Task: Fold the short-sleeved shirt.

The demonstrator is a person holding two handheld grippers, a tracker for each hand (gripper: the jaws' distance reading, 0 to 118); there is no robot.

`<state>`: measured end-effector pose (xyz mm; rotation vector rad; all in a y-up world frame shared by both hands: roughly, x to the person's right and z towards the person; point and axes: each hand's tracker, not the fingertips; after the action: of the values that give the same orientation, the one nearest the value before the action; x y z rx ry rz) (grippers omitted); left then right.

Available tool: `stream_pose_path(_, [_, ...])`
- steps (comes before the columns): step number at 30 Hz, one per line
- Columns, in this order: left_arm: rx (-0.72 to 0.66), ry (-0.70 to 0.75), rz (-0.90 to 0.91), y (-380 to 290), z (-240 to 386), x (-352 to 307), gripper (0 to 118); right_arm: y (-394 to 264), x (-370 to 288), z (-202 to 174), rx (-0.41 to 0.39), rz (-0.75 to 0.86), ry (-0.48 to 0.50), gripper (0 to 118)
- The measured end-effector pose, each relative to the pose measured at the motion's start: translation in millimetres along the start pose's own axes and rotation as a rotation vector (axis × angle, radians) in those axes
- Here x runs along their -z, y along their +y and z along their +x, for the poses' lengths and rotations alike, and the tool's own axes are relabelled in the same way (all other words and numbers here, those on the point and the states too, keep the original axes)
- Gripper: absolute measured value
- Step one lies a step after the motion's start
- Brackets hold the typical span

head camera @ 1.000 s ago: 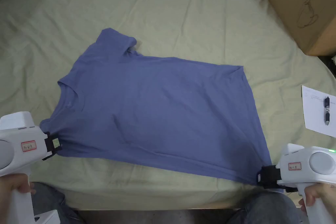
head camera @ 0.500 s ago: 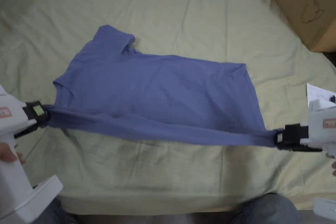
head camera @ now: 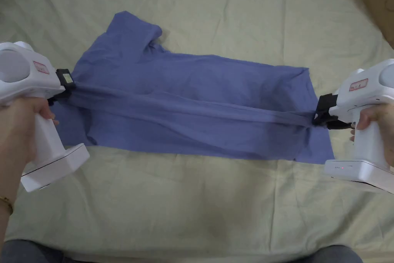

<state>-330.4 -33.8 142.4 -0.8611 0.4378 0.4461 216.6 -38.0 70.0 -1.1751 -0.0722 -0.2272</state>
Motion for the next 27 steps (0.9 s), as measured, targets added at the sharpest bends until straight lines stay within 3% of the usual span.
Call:
stream_pose_path(1, [0.007, 0.032, 0.01, 0, 1, 3, 30, 3, 4, -2, -0.001, 0.015, -0.015, 10])
stream_pose_path(3, [0.026, 0.078, 0.011, 4, 3, 8, 59, 9, 10, 0, -0.002, 0.043, -0.037, 35])
stream_pose_path(4, [0.019, 0.075, 0.016, 2, 3, 2, 70, 11, 9, 2, -0.004, 0.057, -0.038, 50])
stream_pose_path(5, [0.018, 0.072, 0.023, 1, 2, -3, 81, 12, 7, 4, -0.014, 0.076, -0.044, 75])
stream_pose_path(6, [0.019, 0.072, 0.033, 1, 1, -9, 90, 11, 1, 8, -0.02, 0.107, -0.042, 92])
stream_pose_path(7, [0.026, 0.066, 0.049, 0, 0, -15, 100, 9, -6, 11, -0.007, 0.149, -0.021, 101])
stream_pose_path(9, [0.079, 0.001, 0.116, -5, -4, -39, 111, 0, -28, 17, -0.001, 0.247, 0.031, 103])
stream_pose_path(13, [0.193, -0.039, 0.261, -31, -1, -90, 111, -42, -81, 20, -0.04, 0.414, 0.096, 103])
stream_pose_path(17, [0.326, -0.079, 0.385, -82, -8, -138, 111, -112, -129, 14, -0.141, 0.626, 0.101, 104])
stream_pose_path(19, [0.386, -0.092, 0.441, -107, -11, -156, 109, -143, -147, 9, -0.198, 0.677, 0.103, 107])
stream_pose_path(21, [0.42, -0.072, 0.517, -128, -15, -165, 101, -173, -162, 3, -0.231, 0.756, 0.085, 106])
stream_pose_path(22, [0.439, -0.08, 0.547, -137, -18, -170, 91, -182, -169, 0, -0.249, 0.781, 0.071, 105])
stream_pose_path(23, [0.451, -0.063, 0.579, -147, -20, -177, 71, -193, -175, -2, -0.254, 0.802, 0.067, 102])
stream_pose_path(24, [0.449, -0.043, 0.591, -157, -17, -185, 49, -202, -180, -3, -0.253, 0.804, 0.077, 94])
stream_pose_path(25, [0.459, -0.054, 0.587, -163, -19, -190, 26, -211, -185, -5, -0.254, 0.811, 0.083, 79])
stream_pose_path(26, [0.463, -0.059, 0.595, -168, -22, -193, 8, -215, -189, -6, -0.26, 0.825, 0.084, 50])
stream_pose_path(27, [0.433, -0.068, 0.615, -172, -24, -198, 3, -222, -193, -8, -0.269, 0.843, 0.079, 42])
